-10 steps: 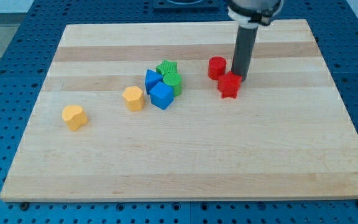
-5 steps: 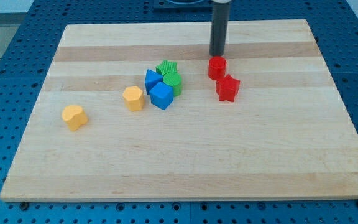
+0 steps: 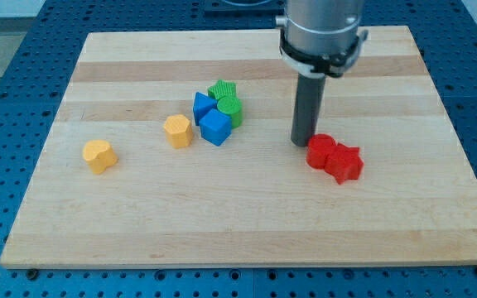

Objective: Push the red blocks to the bottom of the board

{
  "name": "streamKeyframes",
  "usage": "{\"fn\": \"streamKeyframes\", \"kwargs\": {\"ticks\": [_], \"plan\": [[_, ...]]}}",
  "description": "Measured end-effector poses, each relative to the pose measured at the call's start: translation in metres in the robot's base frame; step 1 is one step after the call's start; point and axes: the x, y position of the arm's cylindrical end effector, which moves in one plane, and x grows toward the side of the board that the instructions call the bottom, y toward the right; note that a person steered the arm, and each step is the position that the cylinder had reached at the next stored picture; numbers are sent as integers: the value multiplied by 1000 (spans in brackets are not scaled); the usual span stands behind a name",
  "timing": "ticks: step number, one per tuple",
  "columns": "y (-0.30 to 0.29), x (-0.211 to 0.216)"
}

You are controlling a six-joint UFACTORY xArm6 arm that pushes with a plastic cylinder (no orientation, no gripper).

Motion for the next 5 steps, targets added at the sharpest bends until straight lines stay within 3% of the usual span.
{"fn": "streamKeyframes", "kwargs": {"ticks": [1, 2, 3, 4, 5], "plan": [[2, -3], [17, -37], [77, -21], [125, 25], [123, 36]]}}
